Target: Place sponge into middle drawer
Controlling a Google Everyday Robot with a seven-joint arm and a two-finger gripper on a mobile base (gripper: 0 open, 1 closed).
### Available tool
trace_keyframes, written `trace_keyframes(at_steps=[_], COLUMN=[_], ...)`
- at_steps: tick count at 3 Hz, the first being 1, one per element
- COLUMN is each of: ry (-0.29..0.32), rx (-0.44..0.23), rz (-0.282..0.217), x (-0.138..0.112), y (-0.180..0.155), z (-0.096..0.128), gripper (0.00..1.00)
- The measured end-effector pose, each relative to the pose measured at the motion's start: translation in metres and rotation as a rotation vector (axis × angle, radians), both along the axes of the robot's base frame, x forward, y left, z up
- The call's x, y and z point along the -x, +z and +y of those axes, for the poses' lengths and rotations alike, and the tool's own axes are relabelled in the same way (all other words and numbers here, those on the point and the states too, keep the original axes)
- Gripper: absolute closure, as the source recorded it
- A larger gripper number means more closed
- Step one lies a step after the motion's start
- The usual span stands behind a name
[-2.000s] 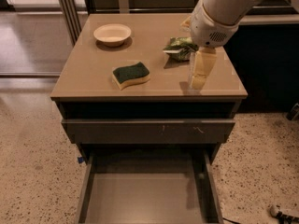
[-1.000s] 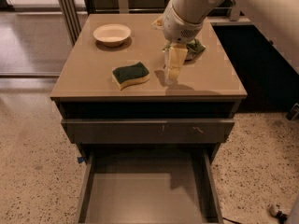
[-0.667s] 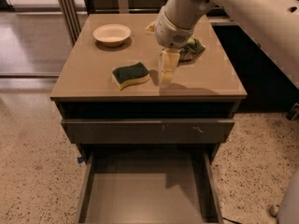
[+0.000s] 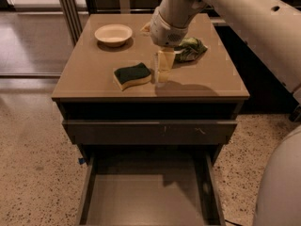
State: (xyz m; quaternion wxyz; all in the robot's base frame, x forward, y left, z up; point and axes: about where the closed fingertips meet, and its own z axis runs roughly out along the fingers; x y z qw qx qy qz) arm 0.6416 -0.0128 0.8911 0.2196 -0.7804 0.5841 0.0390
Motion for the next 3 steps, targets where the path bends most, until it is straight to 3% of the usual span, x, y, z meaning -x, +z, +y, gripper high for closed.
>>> trace_keyframes(at_steps=[3], ry=[0.115], rx=[-0.06], rz=[0.049], x=[-0.031], y=[-0.028], z=[0.057], gripper=[0.0])
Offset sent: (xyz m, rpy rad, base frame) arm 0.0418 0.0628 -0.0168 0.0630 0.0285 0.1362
